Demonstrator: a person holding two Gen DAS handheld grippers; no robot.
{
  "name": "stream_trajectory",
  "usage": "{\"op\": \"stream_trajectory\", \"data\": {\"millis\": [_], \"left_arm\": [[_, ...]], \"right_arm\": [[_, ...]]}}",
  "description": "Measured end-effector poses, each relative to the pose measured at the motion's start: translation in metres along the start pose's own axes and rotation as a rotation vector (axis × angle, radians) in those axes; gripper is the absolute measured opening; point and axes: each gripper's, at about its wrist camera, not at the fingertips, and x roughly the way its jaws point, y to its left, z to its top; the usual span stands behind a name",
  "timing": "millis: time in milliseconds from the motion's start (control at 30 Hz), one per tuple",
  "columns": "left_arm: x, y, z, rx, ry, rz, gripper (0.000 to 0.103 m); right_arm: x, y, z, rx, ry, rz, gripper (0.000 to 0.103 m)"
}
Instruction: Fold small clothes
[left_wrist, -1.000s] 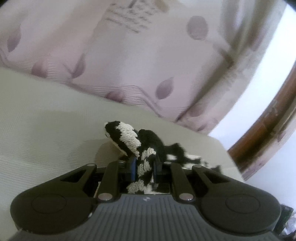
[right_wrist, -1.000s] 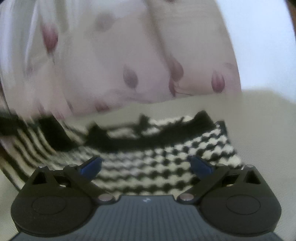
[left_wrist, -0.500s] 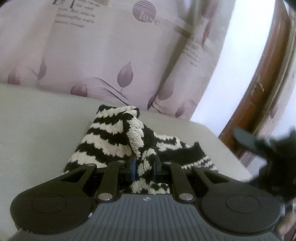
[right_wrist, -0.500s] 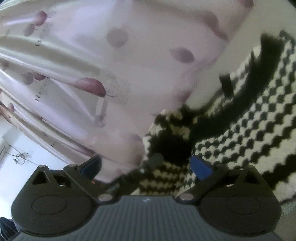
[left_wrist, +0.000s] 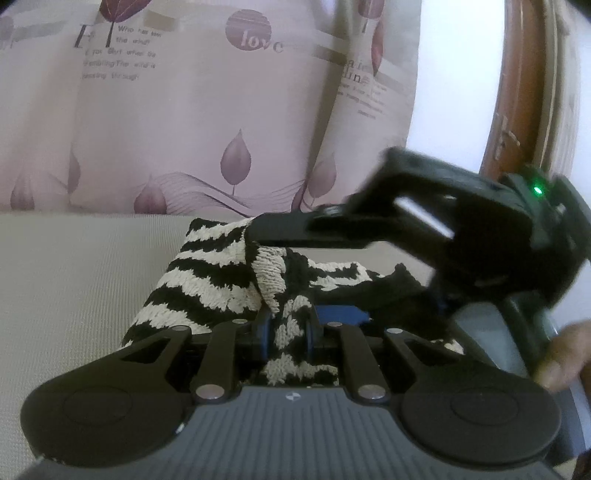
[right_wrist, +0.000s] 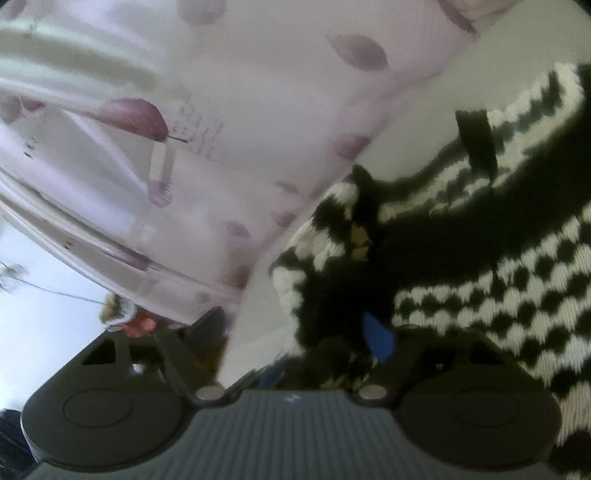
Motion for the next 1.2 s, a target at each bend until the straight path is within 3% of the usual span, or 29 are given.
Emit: {"op": "stream_trajectory", "data": {"millis": [133,267,333,400,467,533,667,700,800,867,933,967,1000,1067,1200], "left_arm": [[0.001,-0.002,-0.003,0.033,-0.012,0.005,0.018],[0.0,-0.003,-0.007,0.041,-0.008,-0.018,0.028],[-0.008,0.0,-0.005,0.012,-0.009,-0.034,0.029],[-0.021,0.006,0.0,-0.037,-0.014,-0.059,0.042],[-0.04,0.016,0.007,-0.106,-0.048,-0.063,0.069],[-0.059,0.027,0.013,-0.134,-0.102,-0.02,0.079],[-0.07,0.047,0.021,-0.149,-0.114,0.034,0.08],[-0.069,0.051,0.021,-0.158,-0.103,0.038,0.08],[-0.058,0.055,0.02,-0.178,-0.053,0.013,0.083],[-0.056,0.056,0.014,-0.194,-0.054,0.012,0.083],[-0.058,0.06,0.01,-0.196,-0.064,-0.006,0.084],[-0.058,0.061,0.008,-0.187,-0.069,-0.001,0.086],[-0.059,0.062,0.005,-0.181,-0.072,0.005,0.087],[-0.058,0.065,0.002,-0.203,-0.063,-0.021,0.088],[-0.059,0.064,-0.009,-0.207,-0.069,-0.085,0.088]], "right_arm": [[0.013,0.004,0.009,-0.027,0.028,-0.072,0.058],[0.024,0.012,0.007,-0.113,0.04,-0.166,0.032],[0.022,0.013,0.005,-0.145,0.023,-0.187,0.029],[0.021,0.011,0.008,-0.151,-0.007,-0.18,0.028],[0.007,0.003,0.008,-0.153,-0.03,-0.177,0.028],[-0.009,-0.003,0.012,-0.154,-0.057,-0.169,0.028],[-0.032,0.001,0.028,-0.189,-0.114,-0.175,0.021],[-0.039,0.001,0.034,-0.2,-0.13,-0.184,0.016],[-0.062,-0.003,0.054,-0.208,-0.17,-0.207,0.016],[-0.074,-0.008,0.063,-0.167,-0.16,-0.214,0.018],[-0.081,-0.015,0.06,-0.084,-0.125,-0.148,0.022],[-0.083,-0.016,0.054,-0.05,-0.112,-0.115,0.035],[-0.082,-0.016,0.047,-0.03,-0.107,-0.092,0.055],[-0.073,-0.014,0.031,-0.022,-0.082,-0.048,0.073],[-0.048,-0.018,0.008,0.031,-0.053,-0.034,0.075]]}}
